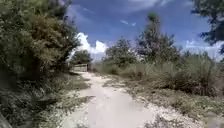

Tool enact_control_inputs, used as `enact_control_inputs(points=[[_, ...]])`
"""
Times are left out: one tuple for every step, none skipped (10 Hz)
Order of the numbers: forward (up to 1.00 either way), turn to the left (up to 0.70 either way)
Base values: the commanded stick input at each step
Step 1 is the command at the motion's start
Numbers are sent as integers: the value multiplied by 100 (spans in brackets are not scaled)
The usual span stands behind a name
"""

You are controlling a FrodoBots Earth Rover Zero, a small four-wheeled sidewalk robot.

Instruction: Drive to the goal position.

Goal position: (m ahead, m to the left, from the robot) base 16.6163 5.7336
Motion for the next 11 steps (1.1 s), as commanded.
enact_control_inputs(points=[[50, 0], [50, 0], [50, 0], [50, 0], [50, 0], [50, 0], [50, 0], [50, 0], [50, 0], [50, 0], [50, 0]])
